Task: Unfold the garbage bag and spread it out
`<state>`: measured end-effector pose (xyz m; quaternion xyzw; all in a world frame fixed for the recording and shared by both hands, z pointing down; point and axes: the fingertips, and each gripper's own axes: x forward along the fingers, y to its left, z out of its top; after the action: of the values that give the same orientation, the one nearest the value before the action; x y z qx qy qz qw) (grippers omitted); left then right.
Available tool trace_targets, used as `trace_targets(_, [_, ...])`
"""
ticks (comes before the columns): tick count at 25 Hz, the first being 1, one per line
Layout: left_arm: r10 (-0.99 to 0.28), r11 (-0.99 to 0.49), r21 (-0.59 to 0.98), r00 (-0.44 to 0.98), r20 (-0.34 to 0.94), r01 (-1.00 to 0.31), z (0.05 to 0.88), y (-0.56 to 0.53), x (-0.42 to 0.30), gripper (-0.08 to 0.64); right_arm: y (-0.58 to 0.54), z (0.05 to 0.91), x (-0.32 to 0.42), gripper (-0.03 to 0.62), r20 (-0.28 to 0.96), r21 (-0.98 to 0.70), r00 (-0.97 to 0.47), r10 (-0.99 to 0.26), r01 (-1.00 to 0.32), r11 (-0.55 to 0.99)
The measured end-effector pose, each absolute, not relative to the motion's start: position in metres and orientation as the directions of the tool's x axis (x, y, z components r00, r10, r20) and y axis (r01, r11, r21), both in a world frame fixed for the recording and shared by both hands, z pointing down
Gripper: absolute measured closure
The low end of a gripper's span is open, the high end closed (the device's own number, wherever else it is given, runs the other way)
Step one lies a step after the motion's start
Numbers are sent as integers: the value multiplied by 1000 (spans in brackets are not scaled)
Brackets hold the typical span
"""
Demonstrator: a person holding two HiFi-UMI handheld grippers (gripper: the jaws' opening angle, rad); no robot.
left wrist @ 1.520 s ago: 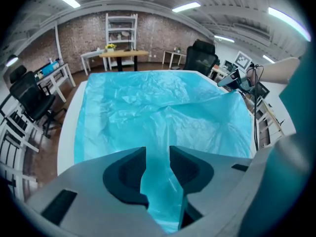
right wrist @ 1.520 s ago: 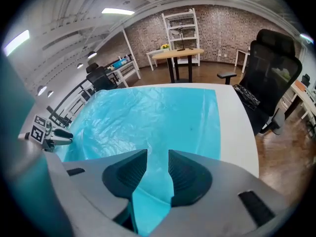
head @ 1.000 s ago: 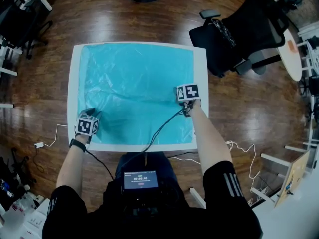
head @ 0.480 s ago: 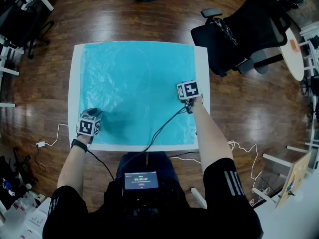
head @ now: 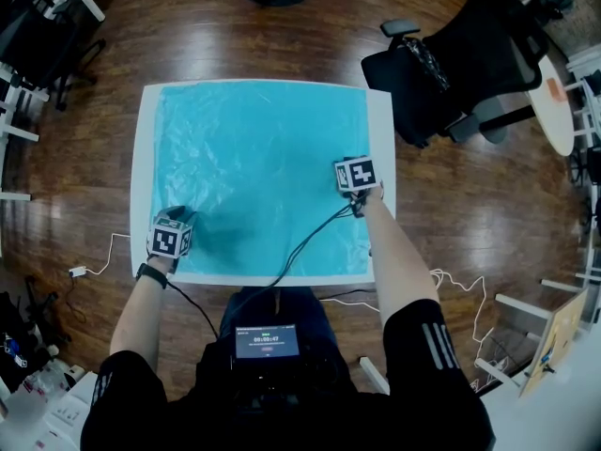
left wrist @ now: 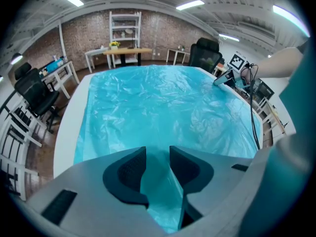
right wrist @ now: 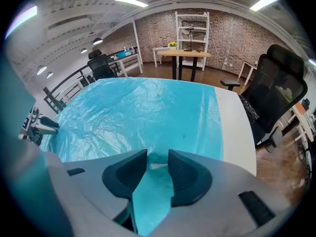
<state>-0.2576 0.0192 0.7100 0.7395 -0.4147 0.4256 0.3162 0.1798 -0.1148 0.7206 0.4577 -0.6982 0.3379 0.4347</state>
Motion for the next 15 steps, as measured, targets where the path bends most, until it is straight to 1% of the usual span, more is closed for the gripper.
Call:
trace_targets(5, [-360,-453,107,291,886,-885,705,14,-256,399,-115,716,174,430,898,-115,-246,-366,-932,343])
trace_targets(10, [-392,-459,102,304,868,-883,692,3,-250,399,-123,692,158,430,855,-138,-298,-426,-920,366])
trace_targets(15, [-438,-461,128,351,828,-878,664,-18,-233,399,-119,668,138,430,812,-161,-351,-466,-903,399])
